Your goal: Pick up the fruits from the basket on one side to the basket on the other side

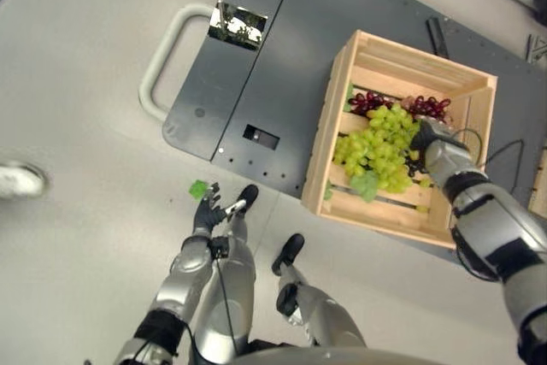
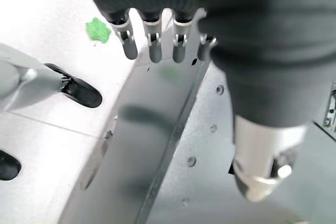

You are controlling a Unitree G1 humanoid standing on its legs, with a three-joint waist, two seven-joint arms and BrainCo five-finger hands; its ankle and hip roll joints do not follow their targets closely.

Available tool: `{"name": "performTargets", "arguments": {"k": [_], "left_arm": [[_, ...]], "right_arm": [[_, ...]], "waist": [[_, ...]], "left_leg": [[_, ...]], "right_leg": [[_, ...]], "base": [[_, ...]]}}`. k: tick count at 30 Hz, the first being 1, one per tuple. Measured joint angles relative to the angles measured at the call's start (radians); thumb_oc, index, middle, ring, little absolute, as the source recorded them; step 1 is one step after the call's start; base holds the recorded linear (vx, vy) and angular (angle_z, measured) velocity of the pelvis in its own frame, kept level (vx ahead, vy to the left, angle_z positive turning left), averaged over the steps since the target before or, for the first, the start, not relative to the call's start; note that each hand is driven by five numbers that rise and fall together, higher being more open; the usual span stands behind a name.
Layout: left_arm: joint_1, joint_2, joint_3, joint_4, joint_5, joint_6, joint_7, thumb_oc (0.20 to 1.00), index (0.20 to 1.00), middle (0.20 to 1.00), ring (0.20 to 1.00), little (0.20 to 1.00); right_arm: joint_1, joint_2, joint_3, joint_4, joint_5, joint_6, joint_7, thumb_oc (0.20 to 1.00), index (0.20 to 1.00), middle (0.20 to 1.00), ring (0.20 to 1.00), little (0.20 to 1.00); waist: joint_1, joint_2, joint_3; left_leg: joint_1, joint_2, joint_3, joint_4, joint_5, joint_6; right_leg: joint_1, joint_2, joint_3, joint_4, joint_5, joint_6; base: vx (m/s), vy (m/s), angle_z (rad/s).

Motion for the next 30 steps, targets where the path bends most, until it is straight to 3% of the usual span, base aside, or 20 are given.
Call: {"name": "performTargets", "arguments": {"k": [25,26,27,28,30], "left_arm": [[-0.022,-0.019,-0.110,-0.074,-0.009,0.005,0.039,1.000,1.000,1.000,1.000,1.000],[-0.024,-0.017,-0.115,-0.075,-0.009,0.005,0.040,1.000,1.000,1.000,1.000,1.000],[-0.022,-0.021,-0.116,-0.076,-0.009,0.005,0.041,1.000,1.000,1.000,1.000,1.000],[-0.024,-0.023,-0.125,-0.080,-0.009,0.005,0.045,1.000,1.000,1.000,1.000,1.000],[-0.022,-0.022,-0.132,-0.091,-0.009,0.005,0.050,1.000,1.000,1.000,1.000,1.000]], "right_arm": [[-0.038,0.032,-0.093,0.035,-0.006,0.082,-0.140,1.000,1.000,1.000,1.000,1.000],[-0.040,0.031,-0.100,0.035,-0.004,0.083,-0.147,0.944,0.944,0.944,0.944,0.944],[-0.044,0.031,-0.102,0.035,0.004,0.083,-0.155,0.944,0.944,0.944,0.944,0.944],[-0.045,0.030,-0.106,0.035,0.014,0.084,-0.171,0.244,0.244,0.244,0.244,0.244],[-0.046,0.034,-0.110,0.034,0.025,0.086,-0.187,0.200,0.200,0.200,0.200,0.200]], "waist": [[0.004,0.035,0.007],[0.003,0.036,0.007],[0.003,0.037,0.007],[0.002,0.041,0.005],[0.002,0.042,0.005]], "left_leg": [[-0.118,-0.020,-0.049,0.021,0.010,-0.002],[-0.122,-0.020,-0.050,0.021,0.011,-0.001],[-0.127,-0.019,-0.050,0.022,0.012,-0.002],[-0.137,-0.019,-0.051,0.022,0.014,-0.003],[-0.142,-0.019,-0.052,0.021,0.014,-0.007]], "right_leg": [[-0.094,-0.005,-0.046,0.010,0.000,0.000],[-0.100,-0.005,-0.046,0.012,0.000,0.000],[-0.106,-0.005,-0.046,0.015,0.000,0.000],[-0.115,-0.005,-0.047,0.018,0.000,0.000],[-0.121,-0.004,-0.048,0.019,-0.002,0.002]], "base": [[0.00,0.001,0.05],[0.00,0.000,0.00],[0.00,0.000,0.00],[0.00,0.000,0.00],[0.00,0.000,0.00]]}}
